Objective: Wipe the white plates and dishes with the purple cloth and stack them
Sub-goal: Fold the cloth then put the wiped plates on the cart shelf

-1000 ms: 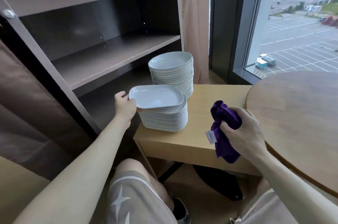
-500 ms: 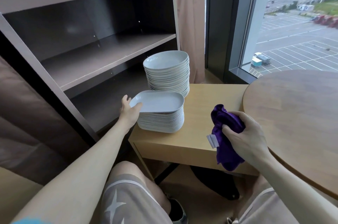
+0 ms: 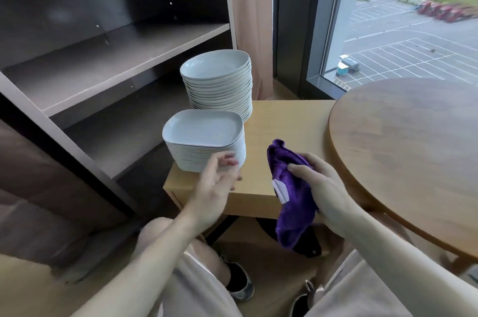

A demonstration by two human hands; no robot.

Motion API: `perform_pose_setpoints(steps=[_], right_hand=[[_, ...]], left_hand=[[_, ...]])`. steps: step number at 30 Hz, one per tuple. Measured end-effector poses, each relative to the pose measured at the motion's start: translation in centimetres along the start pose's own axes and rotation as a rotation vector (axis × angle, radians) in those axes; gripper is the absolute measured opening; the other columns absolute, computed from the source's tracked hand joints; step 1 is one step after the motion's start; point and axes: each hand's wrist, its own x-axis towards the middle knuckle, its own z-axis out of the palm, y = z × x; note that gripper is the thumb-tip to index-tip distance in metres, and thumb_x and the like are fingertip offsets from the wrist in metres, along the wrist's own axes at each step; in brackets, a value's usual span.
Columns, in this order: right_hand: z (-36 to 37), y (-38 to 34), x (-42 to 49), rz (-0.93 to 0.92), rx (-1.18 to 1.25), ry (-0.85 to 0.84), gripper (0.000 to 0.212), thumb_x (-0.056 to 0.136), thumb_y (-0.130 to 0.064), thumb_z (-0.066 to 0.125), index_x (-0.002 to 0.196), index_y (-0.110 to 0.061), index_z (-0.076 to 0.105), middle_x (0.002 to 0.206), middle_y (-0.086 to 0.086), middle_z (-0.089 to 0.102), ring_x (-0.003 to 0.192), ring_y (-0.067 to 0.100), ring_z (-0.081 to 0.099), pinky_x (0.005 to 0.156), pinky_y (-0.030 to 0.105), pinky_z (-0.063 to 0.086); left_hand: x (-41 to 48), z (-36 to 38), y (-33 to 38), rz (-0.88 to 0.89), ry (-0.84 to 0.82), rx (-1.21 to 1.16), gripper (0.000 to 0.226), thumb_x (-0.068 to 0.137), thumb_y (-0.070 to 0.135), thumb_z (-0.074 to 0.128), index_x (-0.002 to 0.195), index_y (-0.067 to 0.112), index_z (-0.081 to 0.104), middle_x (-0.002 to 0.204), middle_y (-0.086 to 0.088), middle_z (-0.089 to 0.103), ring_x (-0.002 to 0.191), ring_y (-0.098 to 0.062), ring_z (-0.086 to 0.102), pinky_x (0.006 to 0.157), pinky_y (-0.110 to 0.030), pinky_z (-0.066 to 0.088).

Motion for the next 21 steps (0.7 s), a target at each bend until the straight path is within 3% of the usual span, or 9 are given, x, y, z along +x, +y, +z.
perform_pose_setpoints(steps=[2,4,6,8,11,13,17,19,21], right_hand=[[0.9,0.0,-0.6,0.073,0.126,-0.09,0.024,0.102,-0.011,0.053,0.113,-0.016,0.073,0.103,0.012,0.076,0.087,0.023,0.071,0.069,0.03,0.055],[1.6,0.2,-1.3,0.118,0.143,-0.192,0.03,0.104,-0.011,0.048,0.121,-0.016,0.072,0.112,0.012,0.076,0.096,0.027,0.074,0.077,0.038,0.061],[1.9,0.8,-1.6,0.094,0.026,-0.219,0.032,0.103,-0.006,0.051,0.127,-0.018,0.069,0.122,0.015,0.071,0.111,0.034,0.069,0.094,0.05,0.057],[1.9,1.1,-1.6,0.028,-0.203,-0.168,0.036,0.101,-0.007,0.061,0.133,-0.024,0.063,0.127,0.007,0.066,0.115,0.029,0.065,0.099,0.049,0.056],[1.7,0.6,-1.3,0.01,-0.371,-0.144,0.038,0.089,-0.035,0.074,0.125,-0.025,0.066,0.122,0.0,0.067,0.108,0.015,0.068,0.09,0.036,0.06],[1.1,0.2,-1.0,0.026,-0.391,-0.205,0.043,0.079,-0.046,0.075,0.112,-0.019,0.072,0.117,0.008,0.069,0.102,0.019,0.071,0.081,0.034,0.061],[0.7,-0.3,-1.0,-0.141,-0.586,-0.205,0.023,0.085,-0.029,0.082,0.099,-0.014,0.072,0.112,0.002,0.068,0.106,0.023,0.066,0.097,0.051,0.053],[0.6,-0.3,-0.9,-0.222,-0.57,-0.18,0.01,0.09,-0.018,0.078,0.093,-0.011,0.071,0.1,0.002,0.071,0.098,0.021,0.067,0.094,0.05,0.052],[0.4,-0.5,-0.7,-0.243,-0.461,-0.147,0.008,0.095,-0.009,0.071,0.091,-0.002,0.07,0.088,0.013,0.072,0.084,0.025,0.067,0.083,0.049,0.055]], left_hand=[[-1.4,3.2,0.5,-0.325,-0.174,-0.33,0.048,0.102,0.045,0.054,0.141,0.017,0.053,0.116,-0.006,0.067,0.093,-0.019,0.071,0.078,-0.027,0.058],[-2.2,4.4,0.8,-0.489,-0.229,-0.618,0.049,0.102,0.036,0.051,0.142,0.008,0.055,0.117,-0.012,0.072,0.103,-0.023,0.072,0.083,-0.029,0.058],[-3.1,3.5,0.9,-0.485,-0.249,-0.683,0.049,0.096,0.031,0.06,0.138,0.006,0.058,0.127,-0.019,0.07,0.118,-0.032,0.068,0.101,-0.043,0.054],[-3.7,2.3,0.7,-0.434,-0.27,-0.645,0.05,0.095,0.025,0.064,0.14,0.002,0.056,0.13,-0.022,0.067,0.123,-0.036,0.064,0.11,-0.052,0.047],[-3.1,1.8,0.7,-0.415,-0.242,-0.707,0.049,0.093,0.017,0.067,0.139,0.003,0.055,0.13,-0.022,0.067,0.122,-0.037,0.065,0.108,-0.054,0.049],[-2.9,2.2,0.9,-0.373,-0.221,-0.694,0.05,0.089,0.013,0.07,0.136,0.004,0.056,0.129,-0.022,0.068,0.121,-0.038,0.066,0.106,-0.053,0.051],[-2.9,2.1,0.8,-0.275,-0.183,-0.556,0.049,0.078,0.012,0.082,0.123,0.001,0.065,0.117,-0.02,0.073,0.113,-0.035,0.07,0.097,-0.041,0.057],[-2.8,1.7,0.5,-0.227,-0.214,-0.501,0.043,0.078,0.008,0.086,0.117,0.001,0.069,0.116,-0.021,0.073,0.111,-0.034,0.07,0.097,-0.04,0.057],[-2.7,1.3,0.4,-0.192,-0.288,-0.464,0.049,0.076,0.005,0.081,0.123,0.002,0.067,0.121,-0.023,0.071,0.115,-0.035,0.068,0.099,-0.043,0.056]])
